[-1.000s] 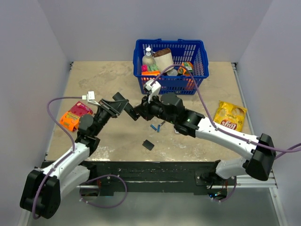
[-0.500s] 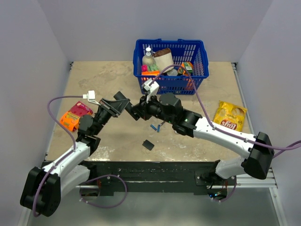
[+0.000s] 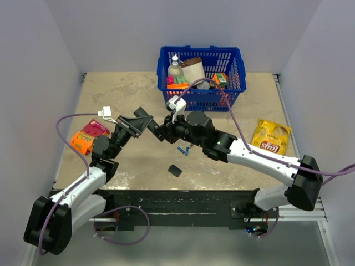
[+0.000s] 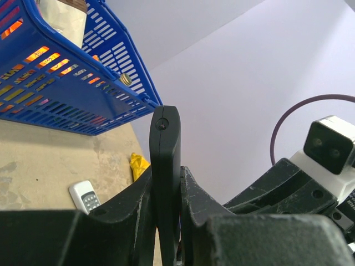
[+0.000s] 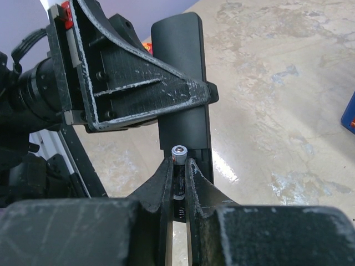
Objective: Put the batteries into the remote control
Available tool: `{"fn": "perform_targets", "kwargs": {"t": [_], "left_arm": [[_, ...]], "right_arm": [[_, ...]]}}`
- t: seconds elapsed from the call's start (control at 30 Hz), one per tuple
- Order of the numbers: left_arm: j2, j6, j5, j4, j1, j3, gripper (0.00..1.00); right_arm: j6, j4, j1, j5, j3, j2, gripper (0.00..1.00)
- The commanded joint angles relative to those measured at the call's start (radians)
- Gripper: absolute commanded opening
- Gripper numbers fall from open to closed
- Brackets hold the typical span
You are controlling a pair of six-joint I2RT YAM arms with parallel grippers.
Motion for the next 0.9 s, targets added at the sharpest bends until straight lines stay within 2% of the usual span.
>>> {"fn": "perform_targets", "kwargs": {"t": [0.0,0.87], "left_arm": [[-0.006,-0.032,-0.007,0.085,-0.003,0.013,0.0],[-0.035,-0.029,-0.021,0.091,-0.003,0.001,0.0]], "right_arm": [[-0.021,0.044,0.009,-0.017,-0.009,0.006,0.03],[-0.07,-0.017,0.025,-0.068,0.006,0.032,0.08]]}}
